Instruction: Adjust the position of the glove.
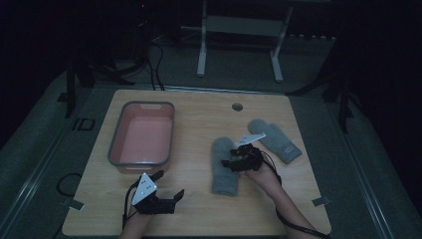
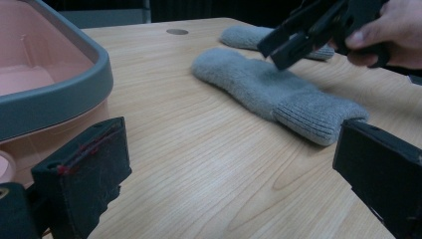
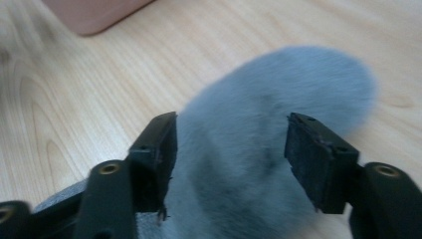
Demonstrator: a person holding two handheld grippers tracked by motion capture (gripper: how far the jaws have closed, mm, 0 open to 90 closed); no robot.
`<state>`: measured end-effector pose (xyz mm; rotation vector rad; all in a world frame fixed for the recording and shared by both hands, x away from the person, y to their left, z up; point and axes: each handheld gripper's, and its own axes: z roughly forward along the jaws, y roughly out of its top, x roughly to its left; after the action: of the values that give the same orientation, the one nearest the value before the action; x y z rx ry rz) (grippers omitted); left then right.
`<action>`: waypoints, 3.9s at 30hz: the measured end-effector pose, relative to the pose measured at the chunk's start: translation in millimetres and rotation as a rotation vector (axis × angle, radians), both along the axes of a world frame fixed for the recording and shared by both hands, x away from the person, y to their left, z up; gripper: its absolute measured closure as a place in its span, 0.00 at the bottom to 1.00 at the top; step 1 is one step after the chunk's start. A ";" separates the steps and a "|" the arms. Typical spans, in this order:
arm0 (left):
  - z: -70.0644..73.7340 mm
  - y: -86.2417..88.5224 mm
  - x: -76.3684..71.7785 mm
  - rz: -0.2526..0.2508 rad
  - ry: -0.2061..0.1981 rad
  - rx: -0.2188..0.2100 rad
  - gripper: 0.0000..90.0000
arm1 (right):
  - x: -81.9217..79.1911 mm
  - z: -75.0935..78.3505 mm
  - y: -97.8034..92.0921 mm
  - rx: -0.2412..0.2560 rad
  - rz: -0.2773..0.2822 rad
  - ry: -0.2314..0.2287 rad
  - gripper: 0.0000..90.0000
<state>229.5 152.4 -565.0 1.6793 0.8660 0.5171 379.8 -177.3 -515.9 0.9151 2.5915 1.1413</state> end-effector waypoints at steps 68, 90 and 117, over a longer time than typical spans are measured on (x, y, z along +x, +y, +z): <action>-0.1 -2.6 -0.8 -0.014 0.022 -0.025 0.02 | 21.9 6.7 -148.9 -0.071 -0.578 -0.123 0.95; 0.8 -3.8 -1.9 -0.017 0.016 -0.020 0.02 | -51.9 -22.2 -157.0 -0.058 -0.586 -0.050 0.94; 0.8 -3.8 -1.7 -0.022 0.015 -0.018 0.02 | -14.4 -23.7 -168.1 -0.151 -0.199 -0.069 0.60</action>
<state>227.8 148.6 -564.2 1.6759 0.8597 0.4812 365.4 -345.3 -539.6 1.0514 2.4279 0.8960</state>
